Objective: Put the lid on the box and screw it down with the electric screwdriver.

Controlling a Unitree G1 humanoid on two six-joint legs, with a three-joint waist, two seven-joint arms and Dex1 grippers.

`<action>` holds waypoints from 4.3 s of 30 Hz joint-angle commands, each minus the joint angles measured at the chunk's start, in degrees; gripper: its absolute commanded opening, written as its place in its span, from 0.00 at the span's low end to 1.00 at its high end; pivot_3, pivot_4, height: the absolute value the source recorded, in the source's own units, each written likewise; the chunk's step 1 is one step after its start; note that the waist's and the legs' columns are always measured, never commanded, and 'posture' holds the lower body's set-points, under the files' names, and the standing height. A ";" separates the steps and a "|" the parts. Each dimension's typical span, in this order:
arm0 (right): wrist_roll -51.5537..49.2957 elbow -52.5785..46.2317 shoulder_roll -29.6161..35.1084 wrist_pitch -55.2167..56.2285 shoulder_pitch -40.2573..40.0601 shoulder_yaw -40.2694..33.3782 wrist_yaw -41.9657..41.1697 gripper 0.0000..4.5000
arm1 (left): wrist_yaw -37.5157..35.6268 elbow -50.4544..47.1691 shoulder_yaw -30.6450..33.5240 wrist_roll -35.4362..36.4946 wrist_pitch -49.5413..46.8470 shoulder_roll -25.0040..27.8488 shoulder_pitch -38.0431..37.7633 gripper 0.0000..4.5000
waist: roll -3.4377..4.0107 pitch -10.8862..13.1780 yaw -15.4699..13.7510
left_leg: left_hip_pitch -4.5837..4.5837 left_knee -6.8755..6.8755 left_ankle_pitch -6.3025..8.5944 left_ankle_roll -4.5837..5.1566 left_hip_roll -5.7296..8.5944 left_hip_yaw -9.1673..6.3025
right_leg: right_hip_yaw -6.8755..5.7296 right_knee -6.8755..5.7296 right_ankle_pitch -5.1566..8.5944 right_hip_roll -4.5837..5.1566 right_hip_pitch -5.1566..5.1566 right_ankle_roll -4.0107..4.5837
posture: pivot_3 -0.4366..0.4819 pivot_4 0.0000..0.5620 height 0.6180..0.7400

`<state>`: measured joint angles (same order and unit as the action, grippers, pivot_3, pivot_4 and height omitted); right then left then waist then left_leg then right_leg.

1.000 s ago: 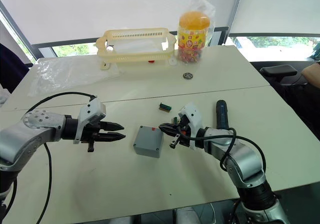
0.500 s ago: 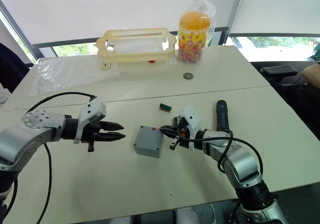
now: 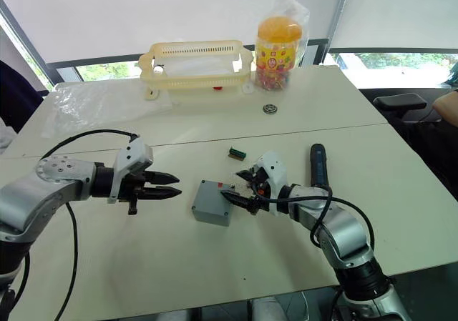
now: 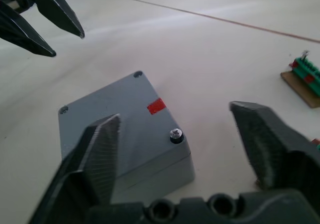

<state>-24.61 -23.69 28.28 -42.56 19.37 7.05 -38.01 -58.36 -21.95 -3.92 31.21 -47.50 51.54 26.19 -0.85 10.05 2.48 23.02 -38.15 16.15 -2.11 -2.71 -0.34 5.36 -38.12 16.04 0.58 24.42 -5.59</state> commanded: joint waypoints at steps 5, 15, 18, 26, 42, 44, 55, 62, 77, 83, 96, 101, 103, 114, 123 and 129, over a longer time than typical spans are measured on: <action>-14.92 -5.75 4.03 -19.75 10.55 -19.44 6.50 0.90 | -0.79 -1.31 1.70 5.93 -2.22 -3.79 7.68 0.33 | 0.00 0.00 -0.15 | 0.00 -0.04 0.00 0.00 0.00 -0.02 | -0.01 -0.01 0.00 0.00 -0.02 0.00 | 0.48 0.27 1.00; -16.39 5.66 32.45 -45.47 9.85 -23.73 4.41 0.90 | -5.24 -3.29 -7.58 -0.11 5.23 -5.39 12.94 0.33 | 0.00 -0.01 -0.09 | 0.03 -0.02 0.01 0.03 0.02 0.02 | 0.02 0.10 0.01 0.01 -0.04 0.01 | 0.48 0.27 1.00; -15.01 15.93 34.08 -49.57 14.92 -21.53 6.42 0.95 | -5.41 -2.40 -9.73 -3.75 9.06 -5.65 12.25 0.33 | 0.01 -0.01 0.52 | -0.11 -0.02 0.01 0.03 0.02 0.18 | 0.19 0.08 0.00 -0.02 -0.06 0.00 | 0.48 0.27 1.00; -15.69 49.88 34.25 -49.94 39.97 2.66 5.23 0.95 | -3.59 -2.10 -9.81 -5.40 9.81 -8.05 11.19 0.33 | 0.04 0.02 1.25 | -0.19 0.06 0.02 0.06 0.02 0.34 | 0.33 0.12 0.02 -0.02 -0.05 0.01 | 0.48 0.27 1.00; -14.24 58.27 28.36 -49.94 48.12 21.96 -4.91 0.95 | 4.49 -10.84 -5.89 -2.68 3.40 -9.08 3.89 0.33 | 0.07 0.02 0.72 | 0.14 -0.01 0.05 0.11 0.02 0.31 | 0.28 0.08 0.00 0.00 0.22 -0.02 | 0.48 0.27 1.00; -15.00 56.73 28.76 -49.94 46.92 23.40 -5.45 0.95 | 5.20 -11.56 -5.41 -2.18 2.71 -9.16 3.33 0.33 | 0.07 0.02 0.60 | 0.14 0.00 0.05 0.11 0.02 0.28 | 0.27 0.09 0.00 -0.01 0.22 -0.02 | 0.48 0.27 1.00; -10.19 56.68 23.89 -49.94 44.65 22.68 -2.75 0.95 | 8.16 -12.22 -5.28 -0.66 1.36 -10.48 3.06 0.33 | 0.00 -0.03 0.19 | 0.12 -0.02 0.05 0.11 0.02 0.29 | 0.27 0.06 0.00 -0.01 0.22 -0.02 | 0.48 0.27 1.00; -5.16 51.28 22.51 -49.30 40.28 24.75 -2.78 0.53 | 9.00 -11.97 -5.27 -0.16 1.33 -10.63 3.16 0.33 | -0.27 -0.19 0.09 | -0.09 -0.06 0.05 0.10 0.01 0.27 | 0.27 0.08 0.00 -0.02 -0.02 -0.02 | 0.48 0.27 1.00; -10.05 34.30 8.68 -26.42 35.25 -28.41 12.55 0.39 | 3.42 -0.70 0.39 3.92 2.01 -9.38 5.87 0.33 | -0.12 -0.10 1.01 | -0.19 0.04 0.05 0.11 0.01 0.31 | 0.30 0.00 -0.01 -0.05 0.00 -0.03 | 0.48 0.27 1.00; -20.53 1.31 -3.92 -18.43 23.35 -33.76 14.03 0.39 | -0.23 4.90 -2.64 2.77 3.25 -9.94 6.05 0.33 | 0.21 -0.11 0.27 | 0.36 0.16 0.04 0.09 -0.05 -0.04 | 0.01 0.00 0.00 -0.03 0.44 -0.04 | 0.48 0.27 1.00; -17.63 -18.28 -14.53 -2.60 0.77 -15.59 17.18 0.39 | -2.01 6.24 -10.13 -6.83 10.21 -9.88 3.90 0.33 | 0.22 -0.09 0.01 | 0.08 -0.07 -0.16 -0.24 0.03 0.01 | 0.06 0.02 -0.01 0.01 0.01 0.02 | 0.48 0.27 1.00; -11.62 -15.91 -12.70 3.25 -1.89 -10.76 15.90 0.39 | -2.05 8.46 -11.98 -10.18 12.52 -11.31 3.87 0.33 | 0.22 -0.09 0.12 | 0.10 -0.01 -0.16 -0.24 0.02 -0.03 | 0.04 0.01 -0.01 -0.02 0.06 0.01 | 0.48 0.27 1.00; -9.49 -14.41 -12.40 5.62 -2.77 -9.60 15.57 0.39 | -2.39 8.81 -13.13 -11.88 13.54 -11.40 3.45 0.33 | 0.22 -0.09 0.07 | 0.09 -0.01 -0.16 -0.24 0.02 -0.03 | 0.04 0.01 -0.01 -0.02 0.06 0.01 | 0.48 0.27 1.00; -4.61 -9.57 -12.75 12.59 -4.44 -6.67 14.57 0.39 | -2.88 8.88 -15.15 -14.89 14.90 -11.93 2.23 0.33 | 0.20 -0.11 0.01 | 0.05 -0.01 -0.16 -0.24 0.02 -0.02 | 0.04 0.00 -0.01 -0.01 0.01 0.01 | 0.48 0.27 1.00; -5.17 -9.77 -12.87 12.30 -4.46 -5.99 14.76 0.39 | -2.19 8.41 -15.54 -15.43 12.97 -13.22 2.97 0.33 | 0.20 -0.11 -0.02 | 0.03 -0.02 -0.16 -0.24 0.02 -0.03 | 0.04 0.00 -0.01 -0.01 -0.01 0.01 | 0.48 0.27 1.00; -5.18 -9.88 -13.04 12.29 -4.43 -5.44 15.04 0.39 | -1.45 6.88 -15.46 -15.72 11.86 -13.61 2.23 0.33 | 0.20 -0.12 -0.02 | 0.02 -0.01 -0.16 -0.24 0.02 -0.03 | 0.04 0.00 -0.01 -0.01 -0.02 0.01 | 0.48 0.27 1.00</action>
<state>-29.29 -31.14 15.75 -32.09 13.93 1.92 -22.88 -60.04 -14.97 -17.34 16.77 -34.39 37.89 29.64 -0.65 9.94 2.45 23.04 -38.17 15.99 -2.35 -2.69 -0.37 5.40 -38.12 16.02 0.57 24.40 -5.58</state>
